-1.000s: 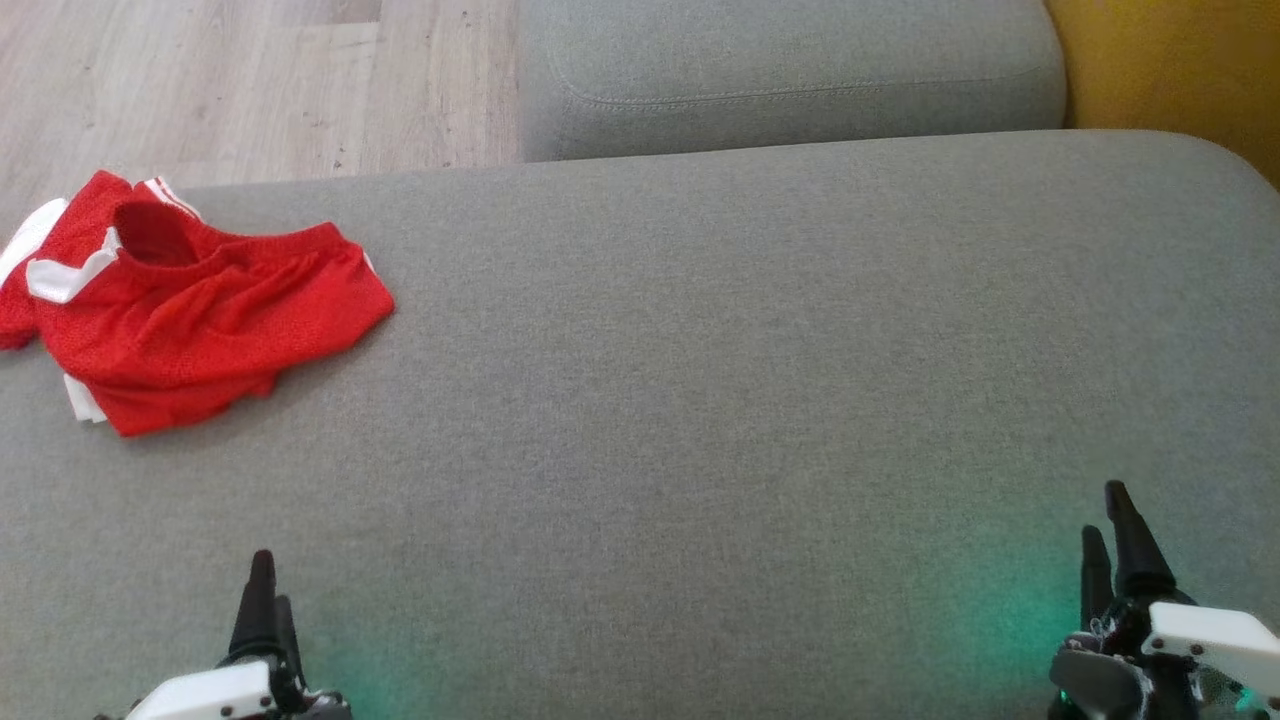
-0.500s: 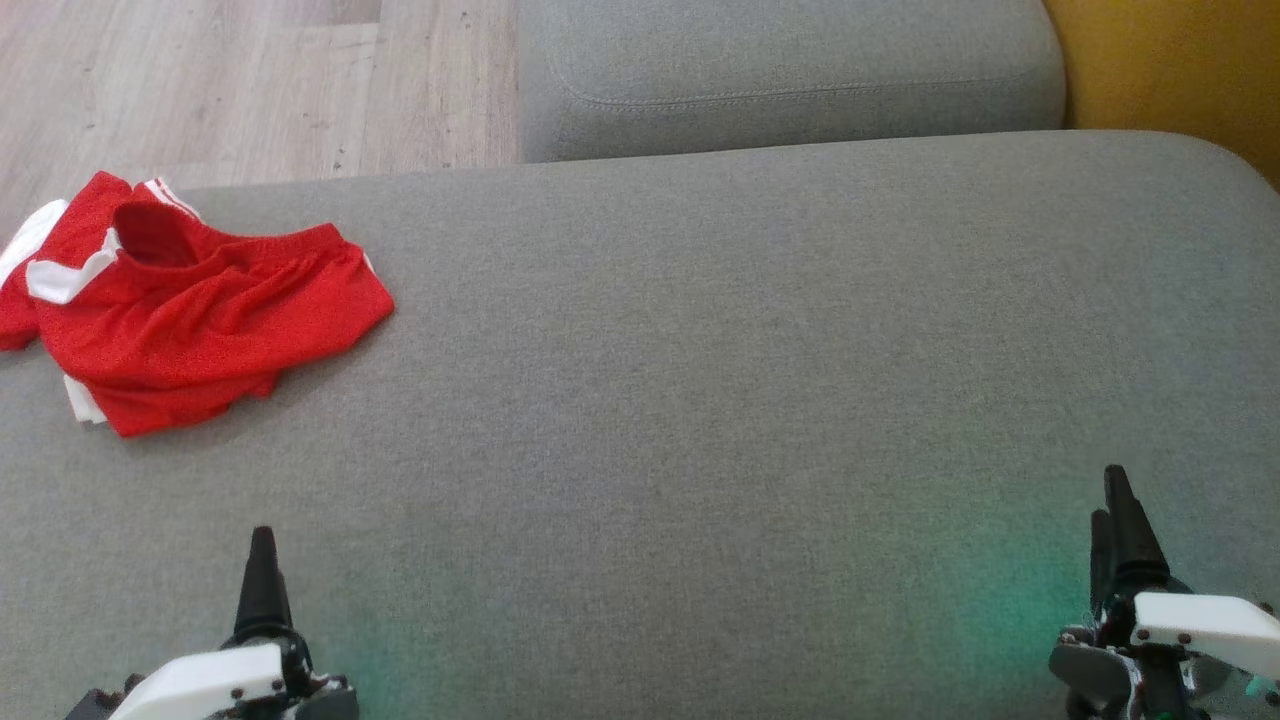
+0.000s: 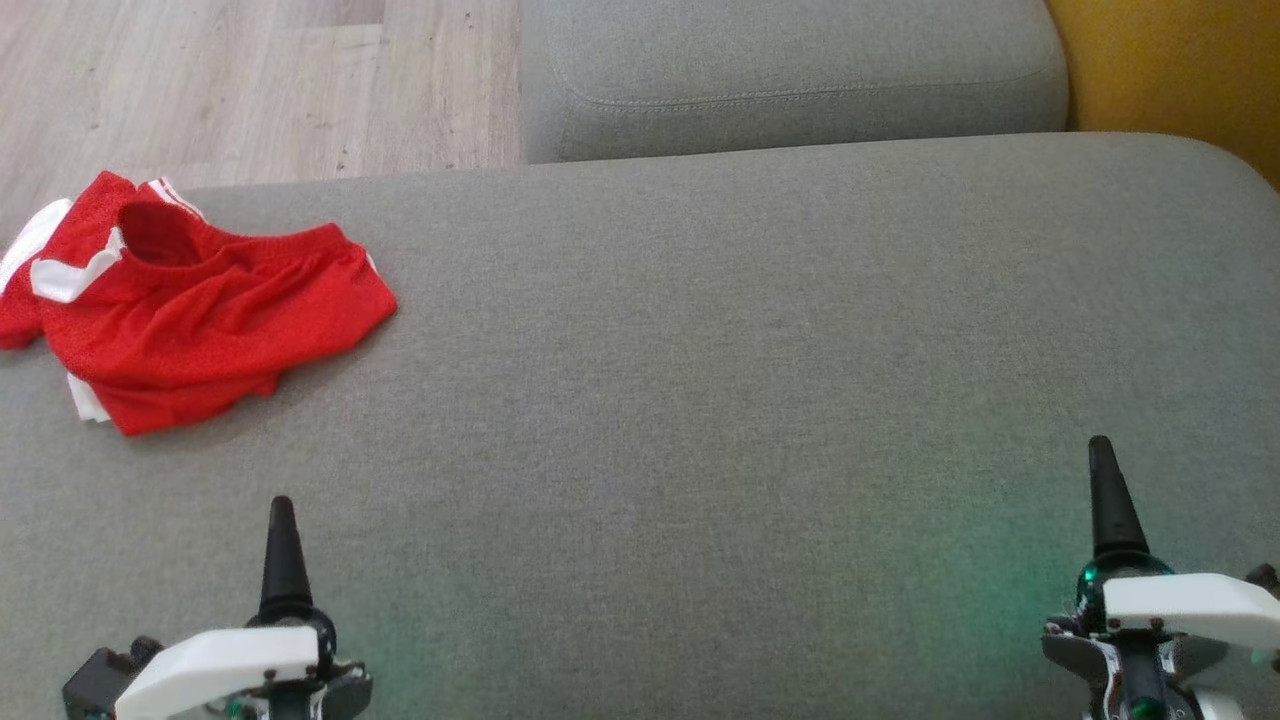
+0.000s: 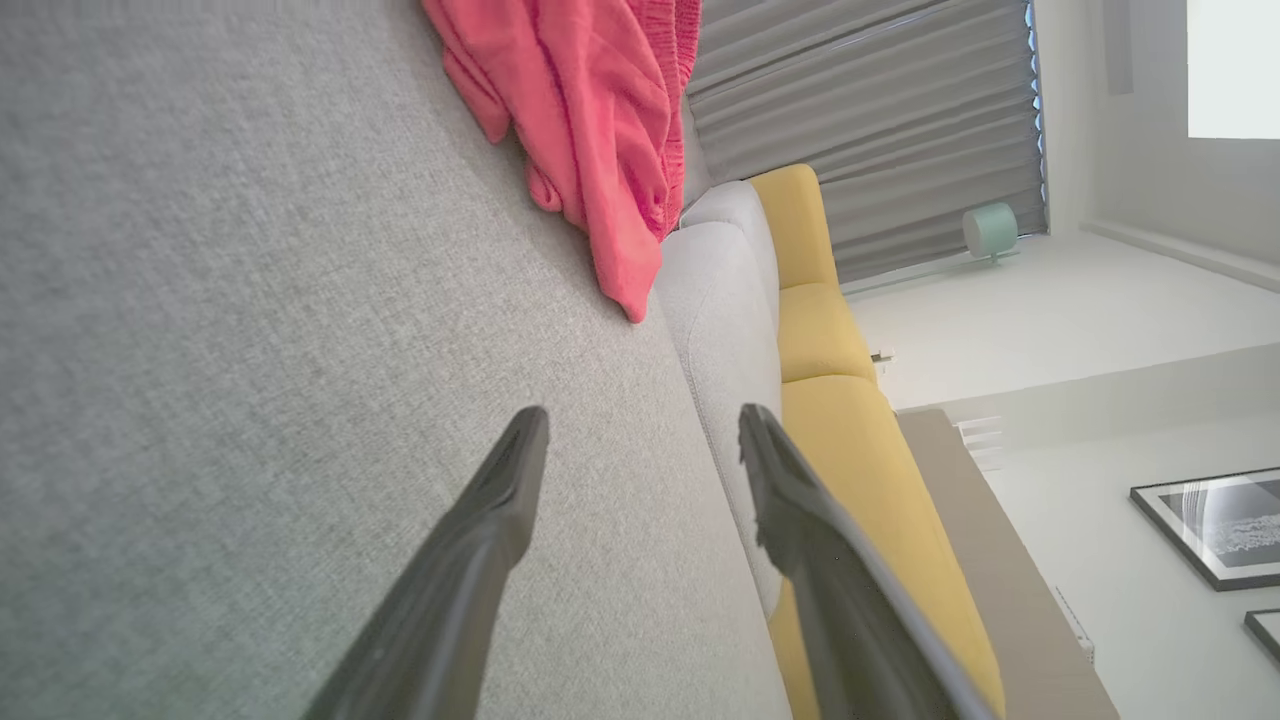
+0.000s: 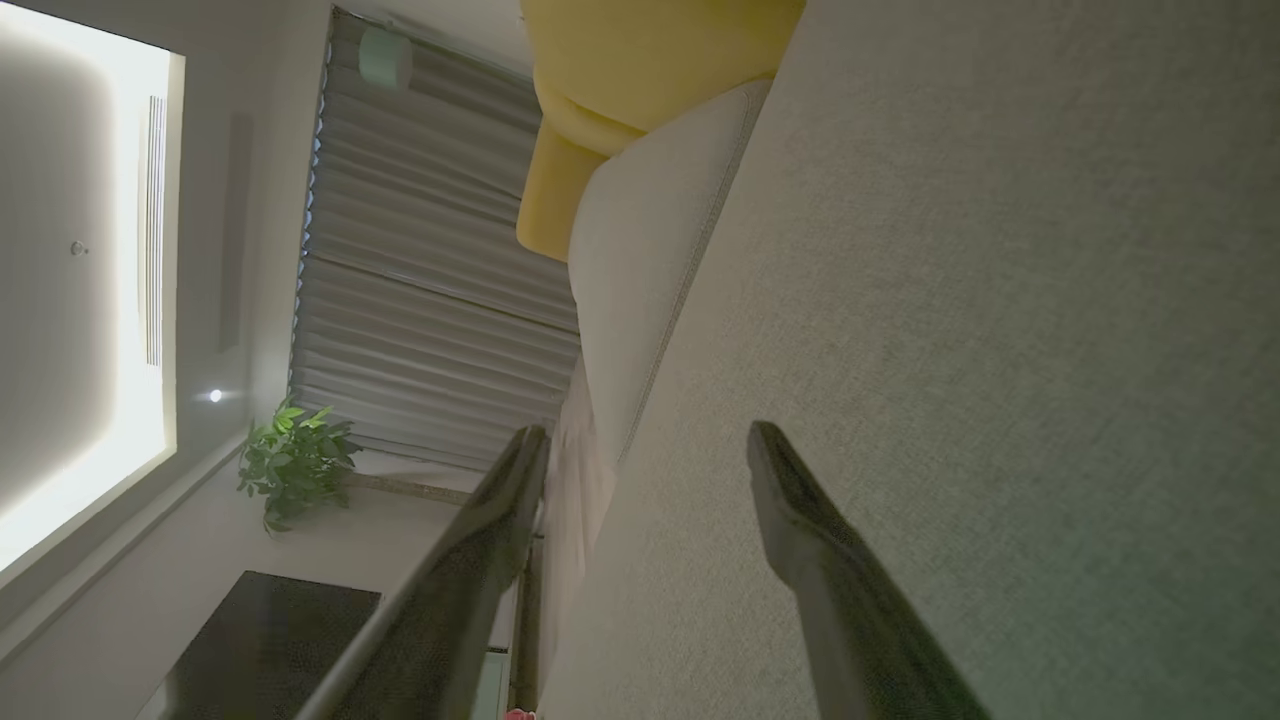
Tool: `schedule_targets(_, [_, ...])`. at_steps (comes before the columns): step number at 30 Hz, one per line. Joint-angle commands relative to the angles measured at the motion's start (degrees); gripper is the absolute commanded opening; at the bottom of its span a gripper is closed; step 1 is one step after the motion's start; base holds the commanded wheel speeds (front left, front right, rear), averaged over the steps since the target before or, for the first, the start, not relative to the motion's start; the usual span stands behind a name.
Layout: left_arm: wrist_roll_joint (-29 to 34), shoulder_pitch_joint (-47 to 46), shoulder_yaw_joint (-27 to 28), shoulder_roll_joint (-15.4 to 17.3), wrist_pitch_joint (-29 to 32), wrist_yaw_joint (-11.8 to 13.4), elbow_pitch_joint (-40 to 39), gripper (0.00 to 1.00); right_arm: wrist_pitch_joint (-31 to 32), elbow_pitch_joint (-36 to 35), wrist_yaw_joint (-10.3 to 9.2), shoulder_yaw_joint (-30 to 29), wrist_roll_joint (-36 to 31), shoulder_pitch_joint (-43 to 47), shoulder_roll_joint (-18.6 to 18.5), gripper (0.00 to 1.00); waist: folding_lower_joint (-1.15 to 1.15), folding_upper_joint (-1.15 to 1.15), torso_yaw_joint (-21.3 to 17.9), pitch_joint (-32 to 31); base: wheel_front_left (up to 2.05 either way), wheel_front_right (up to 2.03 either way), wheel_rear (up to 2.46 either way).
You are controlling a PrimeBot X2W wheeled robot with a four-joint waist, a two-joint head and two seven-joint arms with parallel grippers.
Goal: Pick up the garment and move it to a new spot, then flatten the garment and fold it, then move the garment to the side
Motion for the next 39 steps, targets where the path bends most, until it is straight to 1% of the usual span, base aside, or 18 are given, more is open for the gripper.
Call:
schedule_targets(1, [1.8, -1.9, -0.1, 0.4, -0.8, 0.2, -2.4, 1.00, -0.8, -2.5, 0.08, 0.6, -2.0, -1.6, -0.3, 1.00, 0.00, 0.00, 0.0, 0.0, 0.00, 0.00, 0.00])
schedule_targets(6, [5.1, -1.4, -0.8, 0.4, -1.6, 0.5, -2.9, 1.00, -1.6, -3.1, 0.08, 1.4, -5.4, -1.3, -0.3, 1.00, 0.00, 0.00, 0.2, 0.0, 0.00, 0.00, 0.00])
schedule_targets(16, [15.9, -0.6, -2.5, 0.4, -3.3, 0.5, -2.2, 1.00, -3.3, -3.3, 0.10, 3.2, -13.2, -1.1, -0.4, 1.00, 0.00, 0.00, 0.4, 0.0, 0.00, 0.00, 0.00])
schedule_targets(39, [35.2, -0.4, -6.0, 0.5, -7.2, 1.0, -1.2, 1.00, -7.2, -2.8, 0.14, 7.5, -31.6, -1.1, -0.5, 1.00, 0.00, 0.00, 0.6, 0.3, 0.00, 0.00, 0.00])
